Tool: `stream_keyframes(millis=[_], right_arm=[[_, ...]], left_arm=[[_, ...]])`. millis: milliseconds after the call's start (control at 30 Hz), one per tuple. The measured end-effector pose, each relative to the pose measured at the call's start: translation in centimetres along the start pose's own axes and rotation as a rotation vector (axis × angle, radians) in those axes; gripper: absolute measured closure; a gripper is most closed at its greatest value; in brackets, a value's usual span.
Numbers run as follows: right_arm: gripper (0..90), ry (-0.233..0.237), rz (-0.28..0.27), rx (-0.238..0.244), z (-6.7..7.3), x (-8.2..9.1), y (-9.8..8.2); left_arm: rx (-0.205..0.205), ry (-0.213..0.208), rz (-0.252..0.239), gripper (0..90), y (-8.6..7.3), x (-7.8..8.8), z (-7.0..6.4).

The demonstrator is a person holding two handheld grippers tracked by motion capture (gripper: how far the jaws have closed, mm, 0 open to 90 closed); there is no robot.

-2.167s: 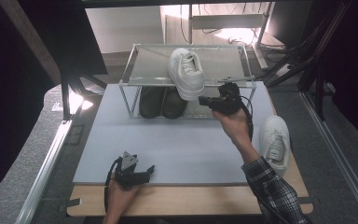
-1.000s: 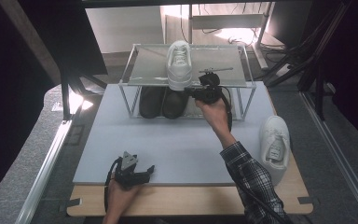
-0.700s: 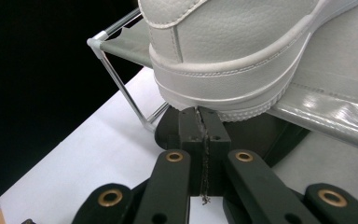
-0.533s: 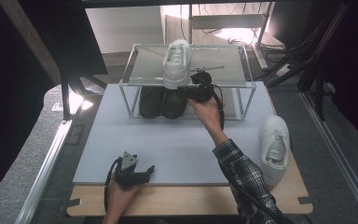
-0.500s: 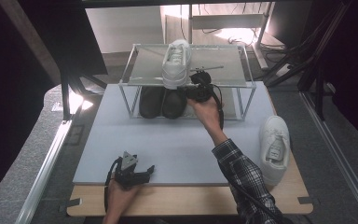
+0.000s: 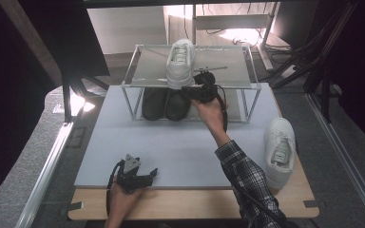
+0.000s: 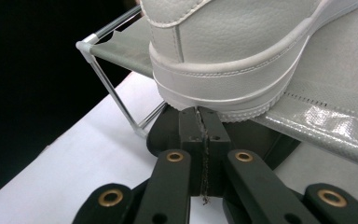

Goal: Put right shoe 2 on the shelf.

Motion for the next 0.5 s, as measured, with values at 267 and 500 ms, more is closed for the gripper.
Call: stream_keyframes(millis=[267, 500], right_arm=[[87.9, 0.011, 0.011, -0.003, -0.1, 0.2, -0.1], [84.4, 0.026, 0.024, 0.037, 0.5, 0.9, -0.5]], left_arm=[[0.0, 0.0, 0.0, 14.9, 0.0, 0.0, 0.0], [-0.001, 0.0, 0.0, 14.9, 0.0, 0.0, 0.0]])
Point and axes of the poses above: each handheld gripper's, and its own axes: x roughly backward along the jaws, y roughly out of its top, z roughly to its left, the point moved 2 cm from there along -x, roughly forward along the jaws, and after that the axes turned 6 degrees about -z, right-handed, at the moved point
